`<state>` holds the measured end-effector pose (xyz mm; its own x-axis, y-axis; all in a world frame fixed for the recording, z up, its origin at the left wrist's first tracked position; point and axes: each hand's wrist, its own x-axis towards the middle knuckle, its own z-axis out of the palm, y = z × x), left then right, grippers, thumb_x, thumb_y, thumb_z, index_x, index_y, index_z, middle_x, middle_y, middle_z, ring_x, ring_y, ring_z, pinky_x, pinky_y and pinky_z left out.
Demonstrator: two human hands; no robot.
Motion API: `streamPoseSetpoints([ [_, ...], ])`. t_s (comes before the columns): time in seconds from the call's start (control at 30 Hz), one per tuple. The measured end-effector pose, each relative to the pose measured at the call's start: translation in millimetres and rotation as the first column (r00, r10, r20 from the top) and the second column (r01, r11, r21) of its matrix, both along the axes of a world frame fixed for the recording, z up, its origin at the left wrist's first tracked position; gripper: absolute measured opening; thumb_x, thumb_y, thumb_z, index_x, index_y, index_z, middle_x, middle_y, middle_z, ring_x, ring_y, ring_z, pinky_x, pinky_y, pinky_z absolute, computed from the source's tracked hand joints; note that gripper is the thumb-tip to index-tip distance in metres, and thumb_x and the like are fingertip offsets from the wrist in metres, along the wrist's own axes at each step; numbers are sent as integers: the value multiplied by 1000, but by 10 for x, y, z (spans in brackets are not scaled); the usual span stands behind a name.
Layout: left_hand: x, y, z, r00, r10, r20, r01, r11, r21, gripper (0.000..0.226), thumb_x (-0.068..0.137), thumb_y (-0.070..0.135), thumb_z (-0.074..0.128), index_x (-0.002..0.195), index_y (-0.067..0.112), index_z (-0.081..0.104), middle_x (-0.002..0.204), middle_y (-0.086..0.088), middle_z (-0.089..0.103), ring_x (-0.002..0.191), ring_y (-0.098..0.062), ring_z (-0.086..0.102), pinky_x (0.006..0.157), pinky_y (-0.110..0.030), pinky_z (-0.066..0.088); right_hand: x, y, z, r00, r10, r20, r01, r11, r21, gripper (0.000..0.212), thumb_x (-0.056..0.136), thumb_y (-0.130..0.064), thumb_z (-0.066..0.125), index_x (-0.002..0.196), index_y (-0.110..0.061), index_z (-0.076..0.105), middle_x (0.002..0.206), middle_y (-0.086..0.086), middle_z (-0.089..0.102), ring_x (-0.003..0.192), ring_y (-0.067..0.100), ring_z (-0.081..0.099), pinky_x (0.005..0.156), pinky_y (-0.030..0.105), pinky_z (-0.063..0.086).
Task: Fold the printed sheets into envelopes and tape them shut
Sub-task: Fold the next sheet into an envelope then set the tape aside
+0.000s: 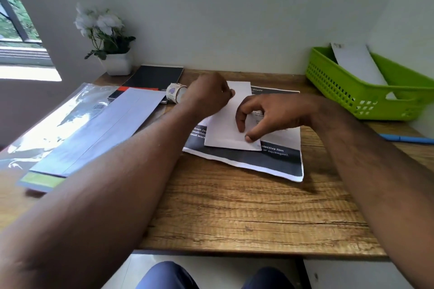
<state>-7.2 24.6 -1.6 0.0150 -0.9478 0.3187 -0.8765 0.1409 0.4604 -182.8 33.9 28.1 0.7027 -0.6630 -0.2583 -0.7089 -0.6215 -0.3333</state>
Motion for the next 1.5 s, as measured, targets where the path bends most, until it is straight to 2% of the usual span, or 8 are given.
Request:
streamPoseSetpoints([
  [0.13,75,183,253,970,-199,-142,229,942,244,19,89,23,68,81,8,75,63,-5,68,50,-14,58,54,-26,50,5,-48,-43,1000,-3,-4,3,1000,6,21,72,-44,77,88,-35,66,129,-18,43,128,11,36,110,39,32],
  [0.27,87,336,386,910,-354,-215,410,695,591,15,83,21,74,80,6,74,65,-7,68,54,-15,60,52,-23,51,-58,-57,-53,999,-18,31,19,1000,-20,26,69,-46,78,85,-30,65,123,-17,47,121,10,41,105,35,36],
  [0.37,-1,366,362,886,-403,-228,447,617,648,22,79,20,77,89,2,73,74,-11,70,61,-15,64,56,-23,54,-130,-116,-63,998,-52,42,55,995,-83,30,66,-50,79,84,-30,64,120,-16,49,115,9,43,103,37,38],
  [0.67,-15,277,223,881,-458,-116,457,763,456,14,78,15,78,92,11,76,84,-3,75,65,-5,61,57,-18,50,-235,-142,-34,971,-117,210,142,984,-104,28,72,-49,75,87,-26,69,108,-11,65,102,7,54,89,30,41],
  [0.97,-103,253,171,900,-436,-11,415,849,326,9,75,16,81,81,17,75,69,12,68,56,4,56,60,-12,47,-194,-195,-124,977,-92,192,95,996,-2,17,66,-38,83,72,-28,70,104,-19,60,108,5,49,103,38,37],
  [1.2,-251,308,142,919,-389,59,367,902,228,9,76,9,73,83,12,78,78,-3,75,74,-16,71,71,-29,58,-249,-265,-248,940,-158,303,135,986,97,23,65,-34,83,83,-28,70,104,-12,65,108,10,54,108,42,34],
  [1.37,-189,286,217,917,-399,3,370,855,363,4,77,6,76,81,6,75,68,-2,70,52,-3,63,62,-21,57,-243,-266,-219,947,-166,276,137,983,120,15,67,-28,83,68,-27,69,104,-17,62,110,5,53,107,34,33],
  [1.5,-31,277,291,928,-372,22,322,831,453,7,77,7,78,81,3,74,72,-8,73,61,-14,69,65,-26,59,-283,-254,-195,936,-197,291,154,974,164,19,70,-21,82,64,-24,64,115,-15,62,109,-7,49,93,19,33],
])
